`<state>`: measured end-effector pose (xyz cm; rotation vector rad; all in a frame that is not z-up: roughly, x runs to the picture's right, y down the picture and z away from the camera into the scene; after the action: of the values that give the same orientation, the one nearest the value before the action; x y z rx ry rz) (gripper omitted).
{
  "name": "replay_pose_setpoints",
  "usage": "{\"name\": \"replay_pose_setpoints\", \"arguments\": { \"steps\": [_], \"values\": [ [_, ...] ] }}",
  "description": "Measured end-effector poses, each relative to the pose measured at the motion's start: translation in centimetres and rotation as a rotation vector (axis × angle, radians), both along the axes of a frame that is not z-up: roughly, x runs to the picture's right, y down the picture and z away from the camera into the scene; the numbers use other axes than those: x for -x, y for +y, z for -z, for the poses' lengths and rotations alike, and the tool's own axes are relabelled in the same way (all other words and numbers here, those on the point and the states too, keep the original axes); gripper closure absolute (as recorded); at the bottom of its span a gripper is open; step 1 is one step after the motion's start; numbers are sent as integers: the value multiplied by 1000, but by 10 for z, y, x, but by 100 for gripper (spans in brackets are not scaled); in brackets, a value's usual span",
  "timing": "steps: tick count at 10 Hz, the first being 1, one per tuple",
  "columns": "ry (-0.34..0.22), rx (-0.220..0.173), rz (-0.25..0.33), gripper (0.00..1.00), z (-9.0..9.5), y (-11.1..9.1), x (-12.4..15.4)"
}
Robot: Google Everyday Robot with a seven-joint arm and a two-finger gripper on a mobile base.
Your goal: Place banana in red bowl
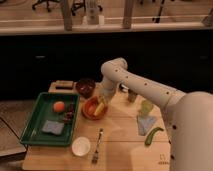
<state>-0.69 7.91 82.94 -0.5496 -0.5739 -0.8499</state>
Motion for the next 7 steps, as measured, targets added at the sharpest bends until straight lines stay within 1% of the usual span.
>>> {"name": "replay_pose_setpoints", "arguments": {
  "steps": [2,3,4,7],
  "values": [
    [-4,-3,-1,27,0,-2,2],
    [-6,-4,-1,22,0,-3,2],
    [-10,-6,2,20,0,-4,4],
    [-24,-16,14,20,0,-10,13]
  ]
}}
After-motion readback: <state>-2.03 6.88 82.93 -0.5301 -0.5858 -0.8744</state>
